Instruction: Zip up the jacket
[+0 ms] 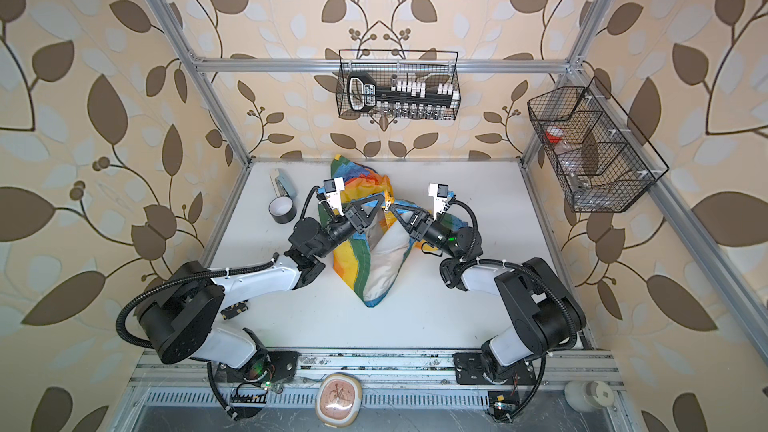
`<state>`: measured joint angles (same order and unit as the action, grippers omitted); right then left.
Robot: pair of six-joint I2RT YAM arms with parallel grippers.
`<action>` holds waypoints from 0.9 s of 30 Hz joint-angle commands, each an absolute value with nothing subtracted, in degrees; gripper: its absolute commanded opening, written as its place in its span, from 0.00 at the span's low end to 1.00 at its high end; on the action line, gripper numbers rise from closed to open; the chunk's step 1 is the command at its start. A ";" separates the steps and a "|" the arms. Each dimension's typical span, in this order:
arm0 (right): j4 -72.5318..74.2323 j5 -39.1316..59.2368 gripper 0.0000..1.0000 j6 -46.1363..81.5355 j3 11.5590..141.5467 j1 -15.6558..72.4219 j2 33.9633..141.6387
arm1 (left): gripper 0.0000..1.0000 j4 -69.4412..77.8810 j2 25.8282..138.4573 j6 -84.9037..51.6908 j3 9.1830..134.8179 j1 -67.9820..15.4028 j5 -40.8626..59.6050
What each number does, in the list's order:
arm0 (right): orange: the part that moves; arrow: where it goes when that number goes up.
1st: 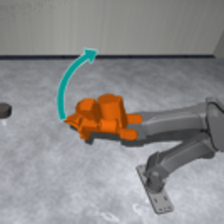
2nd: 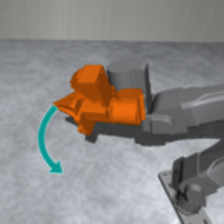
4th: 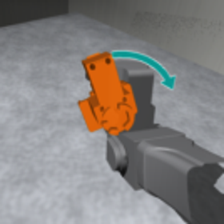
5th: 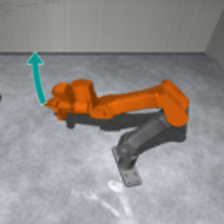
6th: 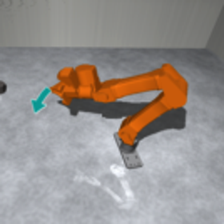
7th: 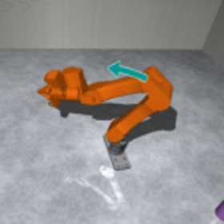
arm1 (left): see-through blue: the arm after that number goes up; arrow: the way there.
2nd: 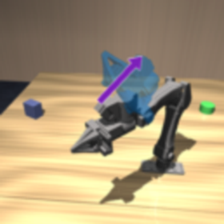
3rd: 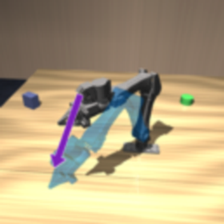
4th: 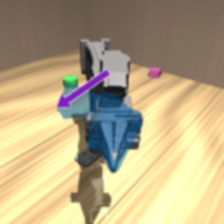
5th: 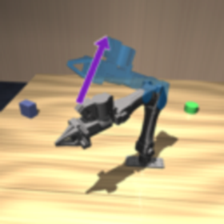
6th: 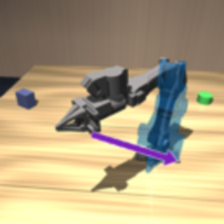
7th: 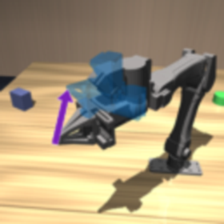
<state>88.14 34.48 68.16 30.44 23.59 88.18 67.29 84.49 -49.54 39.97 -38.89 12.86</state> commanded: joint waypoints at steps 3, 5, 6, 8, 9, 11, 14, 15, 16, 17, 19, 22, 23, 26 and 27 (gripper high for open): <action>92.21 34.19 0.00 68.89 30.48 23.47 88.39 | 0.00 69.76 80.45 -47.72 38.94 -38.31 11.95; 92.24 34.32 0.00 68.74 30.28 23.47 88.16 | 0.00 68.43 79.65 -46.89 39.12 -38.35 11.19; 92.21 34.34 0.00 68.76 30.11 23.47 88.07 | 0.00 67.81 79.23 -46.50 39.23 -38.36 10.71; 92.22 34.37 0.00 68.80 29.93 23.47 87.86 | 0.00 67.37 78.65 -45.89 39.11 -38.32 9.92; 92.24 34.32 0.00 68.75 29.87 23.47 87.89 | 0.00 67.16 78.50 -45.71 39.23 -38.32 9.63; 92.23 34.34 0.00 68.74 29.63 23.47 87.81 | 0.00 66.97 78.44 -45.57 39.38 -38.32 9.74; 92.21 34.39 0.00 68.77 29.69 23.63 87.85 | 0.00 66.82 78.87 -45.83 39.97 -38.33 10.58; 92.23 34.36 0.00 68.69 29.84 23.69 87.81 | 0.00 66.80 79.04 -45.98 39.99 -38.34 10.79; 92.26 34.47 0.00 68.67 29.91 23.85 87.82 | 0.00 66.88 79.16 -46.08 39.99 -38.30 10.88; 92.26 34.69 0.00 68.63 30.03 23.95 87.80 | 0.00 66.95 79.35 -46.21 40.03 -38.40 10.90; 92.28 34.67 0.00 68.62 30.08 24.07 87.98 | 0.00 67.12 79.76 -46.36 40.08 -38.38 10.95; 92.20 34.73 0.00 68.60 29.91 24.30 88.22 | 0.00 67.75 80.10 -46.59 40.27 -38.33 10.90; 92.24 34.74 0.00 68.51 29.97 24.39 88.20 | 0.00 67.68 80.17 -46.60 40.34 -38.36 10.82; 92.20 34.81 0.00 68.31 29.88 24.59 88.20 | 0.00 67.68 80.55 -46.58 40.66 -38.31 10.94; 92.24 34.68 0.00 68.38 29.84 24.61 88.16 | 0.00 67.74 80.75 -46.66 40.70 -38.36 11.02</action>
<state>88.16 34.50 68.12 30.39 24.21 88.20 64.03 80.66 -47.55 39.00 -38.89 10.70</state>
